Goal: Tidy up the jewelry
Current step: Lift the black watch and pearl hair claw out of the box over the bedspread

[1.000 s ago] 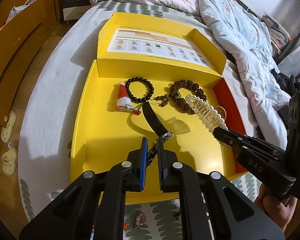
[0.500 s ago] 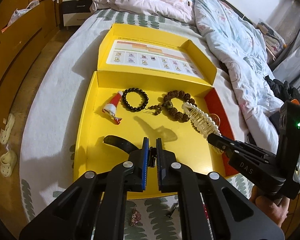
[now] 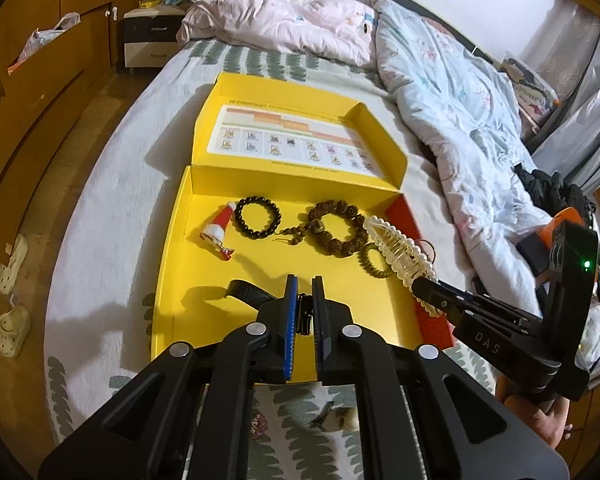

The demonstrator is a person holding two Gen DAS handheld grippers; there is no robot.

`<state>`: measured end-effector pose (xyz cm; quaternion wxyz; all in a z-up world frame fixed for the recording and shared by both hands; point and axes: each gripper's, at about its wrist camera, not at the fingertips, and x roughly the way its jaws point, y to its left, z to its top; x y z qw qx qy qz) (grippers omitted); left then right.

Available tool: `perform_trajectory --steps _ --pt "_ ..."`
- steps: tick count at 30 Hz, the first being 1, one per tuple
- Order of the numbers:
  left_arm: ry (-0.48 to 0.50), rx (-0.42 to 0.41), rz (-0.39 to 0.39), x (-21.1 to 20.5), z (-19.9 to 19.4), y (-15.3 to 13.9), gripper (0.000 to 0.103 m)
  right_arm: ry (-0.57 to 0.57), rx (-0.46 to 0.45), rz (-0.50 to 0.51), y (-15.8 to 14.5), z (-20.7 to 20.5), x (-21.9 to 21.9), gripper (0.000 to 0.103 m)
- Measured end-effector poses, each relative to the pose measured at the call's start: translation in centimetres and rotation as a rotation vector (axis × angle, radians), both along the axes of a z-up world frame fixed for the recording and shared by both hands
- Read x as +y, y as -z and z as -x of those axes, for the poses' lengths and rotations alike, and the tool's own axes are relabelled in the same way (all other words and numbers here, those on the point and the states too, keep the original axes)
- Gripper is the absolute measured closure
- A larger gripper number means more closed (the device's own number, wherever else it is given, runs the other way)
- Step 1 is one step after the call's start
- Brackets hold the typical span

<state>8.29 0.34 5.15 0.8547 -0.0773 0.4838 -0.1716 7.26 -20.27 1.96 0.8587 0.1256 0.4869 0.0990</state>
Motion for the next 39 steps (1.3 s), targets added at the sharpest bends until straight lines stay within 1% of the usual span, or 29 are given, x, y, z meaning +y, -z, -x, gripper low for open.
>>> perform_trajectory --steps 12,16,20,26,31,36,39 --pt "0.019 -0.081 0.066 0.3 3.1 -4.9 0.096 0.026 -0.065 -0.023 -4.1 4.2 -2.3 0.090" --pt "0.048 -0.131 0.080 0.1 5.1 -7.2 0.096 0.034 -0.086 -0.030 -5.6 6.0 -3.1 0.090" --pt "0.067 -0.156 0.083 0.3 7.0 -8.4 0.096 0.058 -0.101 -0.036 -6.6 8.3 -4.6 0.090" --pt "0.105 -0.166 0.088 1.0 10.2 -8.4 0.096 0.110 -0.082 -0.033 -6.2 11.6 -7.7 0.090" --pt "0.140 -0.150 0.093 1.8 13.1 -7.4 0.096 0.146 -0.066 -0.032 -5.6 14.2 -10.1 0.090" --pt "0.164 -0.144 0.093 1.9 16.1 -6.3 0.096 0.166 -0.049 -0.033 -4.9 15.4 -11.7 0.090" --pt "0.186 -0.119 0.108 1.9 17.4 -5.4 0.096 0.185 -0.032 -0.052 -4.3 15.6 -12.9 0.090"
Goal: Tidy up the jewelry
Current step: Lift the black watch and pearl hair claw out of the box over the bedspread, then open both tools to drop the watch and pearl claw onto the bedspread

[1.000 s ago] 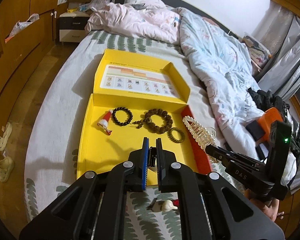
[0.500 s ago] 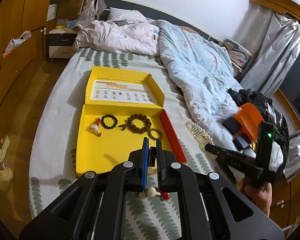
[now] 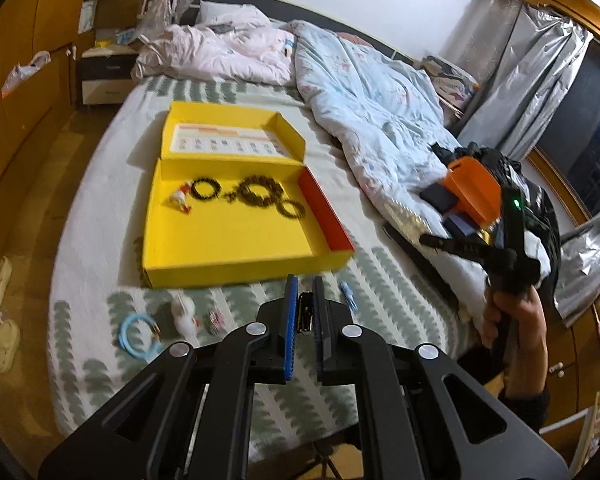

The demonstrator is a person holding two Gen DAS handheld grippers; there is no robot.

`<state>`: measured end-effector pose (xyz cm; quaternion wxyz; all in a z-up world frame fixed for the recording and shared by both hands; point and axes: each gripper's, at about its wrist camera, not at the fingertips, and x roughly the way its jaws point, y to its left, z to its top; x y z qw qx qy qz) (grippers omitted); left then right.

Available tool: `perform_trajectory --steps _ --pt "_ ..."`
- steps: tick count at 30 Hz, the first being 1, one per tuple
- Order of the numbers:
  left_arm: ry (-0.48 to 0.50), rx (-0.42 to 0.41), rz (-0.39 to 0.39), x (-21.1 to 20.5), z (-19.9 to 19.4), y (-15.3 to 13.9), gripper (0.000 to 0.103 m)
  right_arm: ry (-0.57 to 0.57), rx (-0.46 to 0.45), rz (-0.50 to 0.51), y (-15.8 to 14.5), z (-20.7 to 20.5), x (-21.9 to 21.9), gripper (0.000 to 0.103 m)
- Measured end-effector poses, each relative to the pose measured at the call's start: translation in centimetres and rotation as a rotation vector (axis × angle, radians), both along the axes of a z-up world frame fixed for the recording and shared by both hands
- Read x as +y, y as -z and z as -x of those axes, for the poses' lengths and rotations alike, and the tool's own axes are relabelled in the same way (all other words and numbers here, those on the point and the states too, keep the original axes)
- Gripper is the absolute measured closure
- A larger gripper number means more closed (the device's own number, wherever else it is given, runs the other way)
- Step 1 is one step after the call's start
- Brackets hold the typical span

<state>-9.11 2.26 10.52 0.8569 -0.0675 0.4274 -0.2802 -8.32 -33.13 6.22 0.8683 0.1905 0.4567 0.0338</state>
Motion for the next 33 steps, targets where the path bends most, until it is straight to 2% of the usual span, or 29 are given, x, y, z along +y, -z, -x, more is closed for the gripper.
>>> perform_trajectory --steps 6,10,14,25,33 --pt "0.013 0.066 0.005 0.6 1.6 3.0 0.096 0.018 0.072 0.011 2.7 -0.2 -1.5 0.090" --pt "-0.029 0.135 -0.030 2.0 1.4 6.3 0.096 0.023 0.131 0.027 5.0 -0.6 -1.8 0.090" --pt "-0.083 0.168 -0.069 3.7 0.9 8.4 0.096 0.026 0.177 0.023 6.9 -1.2 -1.9 0.090" --pt "-0.229 0.221 -0.160 7.2 -0.3 11.8 0.096 0.041 0.273 0.050 10.6 -2.2 -1.9 0.090" --pt "-0.251 0.206 -0.234 6.5 -0.7 12.9 0.096 0.045 0.300 0.064 12.0 -3.2 -1.6 0.090"
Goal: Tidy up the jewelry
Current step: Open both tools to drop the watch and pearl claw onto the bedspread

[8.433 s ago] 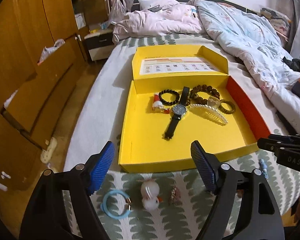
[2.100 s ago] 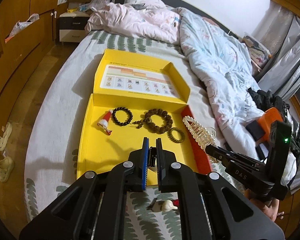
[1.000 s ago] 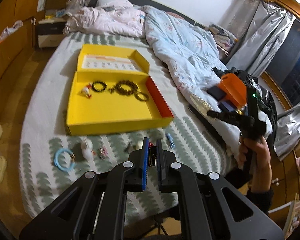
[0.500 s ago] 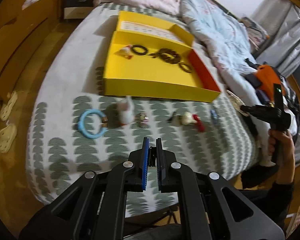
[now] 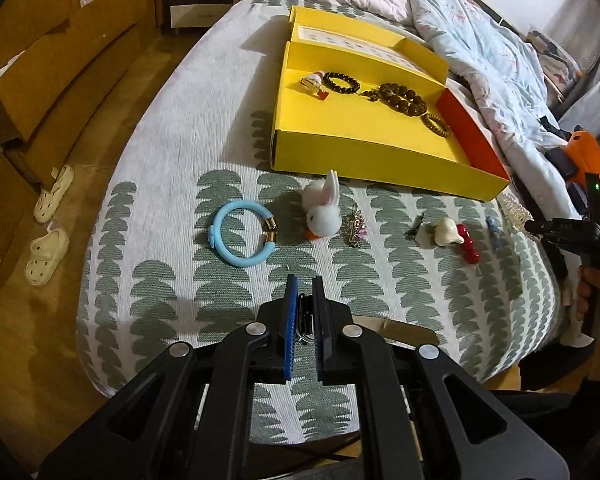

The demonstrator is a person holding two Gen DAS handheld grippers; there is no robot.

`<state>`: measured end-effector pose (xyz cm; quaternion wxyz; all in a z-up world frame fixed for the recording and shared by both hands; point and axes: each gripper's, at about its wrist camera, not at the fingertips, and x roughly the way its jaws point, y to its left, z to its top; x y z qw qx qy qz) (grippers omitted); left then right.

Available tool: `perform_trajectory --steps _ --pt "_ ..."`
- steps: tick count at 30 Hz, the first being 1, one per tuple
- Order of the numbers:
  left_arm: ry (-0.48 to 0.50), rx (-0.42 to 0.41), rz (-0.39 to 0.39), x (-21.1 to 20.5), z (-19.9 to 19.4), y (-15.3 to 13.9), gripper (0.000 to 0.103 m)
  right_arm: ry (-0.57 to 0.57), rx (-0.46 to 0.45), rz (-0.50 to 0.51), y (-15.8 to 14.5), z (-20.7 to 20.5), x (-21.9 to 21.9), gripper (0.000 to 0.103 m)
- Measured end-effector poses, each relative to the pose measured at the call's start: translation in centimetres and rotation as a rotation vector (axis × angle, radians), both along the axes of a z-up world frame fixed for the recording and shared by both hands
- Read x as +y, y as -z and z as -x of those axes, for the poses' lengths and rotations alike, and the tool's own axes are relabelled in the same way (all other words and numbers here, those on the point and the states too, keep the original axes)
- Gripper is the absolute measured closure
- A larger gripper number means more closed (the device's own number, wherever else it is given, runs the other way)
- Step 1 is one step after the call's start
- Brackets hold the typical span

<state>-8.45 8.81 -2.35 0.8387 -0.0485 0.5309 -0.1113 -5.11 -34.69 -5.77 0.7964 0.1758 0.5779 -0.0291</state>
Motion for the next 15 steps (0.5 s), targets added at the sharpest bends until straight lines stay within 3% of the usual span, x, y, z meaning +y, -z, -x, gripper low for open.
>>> perform_trajectory --steps 10,15 --pt "-0.067 -0.011 -0.051 0.8 -0.5 0.3 0.095 -0.031 0.035 0.060 0.6 -0.3 0.9 0.086" --pt "-0.067 -0.042 -0.060 0.7 -0.4 -0.4 0.093 -0.027 0.007 0.093 -0.9 -0.1 1.1 0.082"
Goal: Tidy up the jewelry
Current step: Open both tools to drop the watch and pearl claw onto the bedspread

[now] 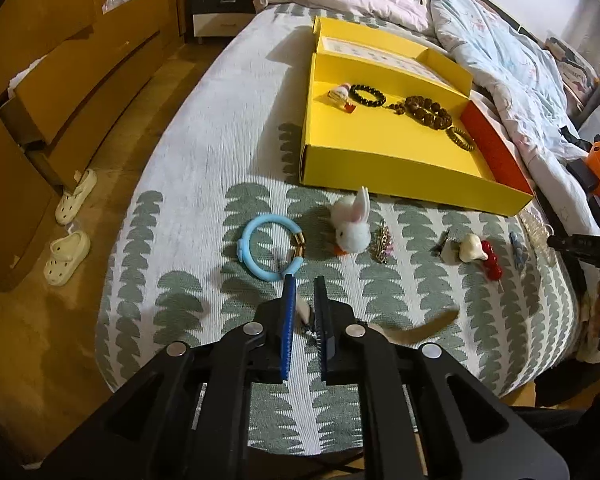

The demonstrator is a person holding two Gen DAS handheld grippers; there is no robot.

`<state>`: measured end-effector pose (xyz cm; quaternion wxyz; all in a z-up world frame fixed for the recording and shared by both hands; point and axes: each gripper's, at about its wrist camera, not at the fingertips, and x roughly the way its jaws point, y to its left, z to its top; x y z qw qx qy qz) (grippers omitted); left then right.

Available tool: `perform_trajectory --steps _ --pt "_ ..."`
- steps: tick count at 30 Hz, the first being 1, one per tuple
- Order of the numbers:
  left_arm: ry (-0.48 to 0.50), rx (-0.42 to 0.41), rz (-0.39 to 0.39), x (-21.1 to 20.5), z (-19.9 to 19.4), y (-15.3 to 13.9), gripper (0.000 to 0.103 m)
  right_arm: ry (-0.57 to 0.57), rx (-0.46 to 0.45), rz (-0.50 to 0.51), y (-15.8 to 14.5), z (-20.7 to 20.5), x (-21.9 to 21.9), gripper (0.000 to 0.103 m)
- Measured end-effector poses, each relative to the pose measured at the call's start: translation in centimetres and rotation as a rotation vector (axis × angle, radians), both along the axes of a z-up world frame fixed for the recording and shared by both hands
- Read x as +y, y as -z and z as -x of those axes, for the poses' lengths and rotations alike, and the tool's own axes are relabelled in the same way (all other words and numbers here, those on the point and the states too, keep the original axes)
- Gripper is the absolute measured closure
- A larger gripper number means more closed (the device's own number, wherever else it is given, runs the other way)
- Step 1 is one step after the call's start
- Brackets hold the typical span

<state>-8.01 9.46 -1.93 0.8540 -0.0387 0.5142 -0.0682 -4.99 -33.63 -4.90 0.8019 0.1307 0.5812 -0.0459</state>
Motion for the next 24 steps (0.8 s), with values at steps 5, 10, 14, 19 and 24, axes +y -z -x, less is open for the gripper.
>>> perform_trajectory --steps 5,10,14,19,24 --pt "0.004 -0.012 0.003 -0.3 0.1 -0.3 0.086 -0.010 -0.045 -0.001 -2.0 0.3 0.4 0.082" --pt "0.011 -0.046 0.008 -0.7 0.3 -1.2 0.074 -0.009 -0.096 0.014 -3.8 0.5 0.8 0.082" --pt "0.012 -0.101 0.010 -1.0 0.5 -2.4 0.061 -0.006 -0.155 0.026 -5.4 0.4 1.4 0.081" --pt "-0.005 -0.172 0.001 -1.2 0.3 -4.3 0.042 -0.021 -0.249 0.031 -7.5 0.0 2.6 0.081" --pt "0.007 -0.172 -0.010 -2.1 -1.5 -4.9 0.039 -0.040 -0.320 0.018 -8.6 -0.9 3.6 0.081"
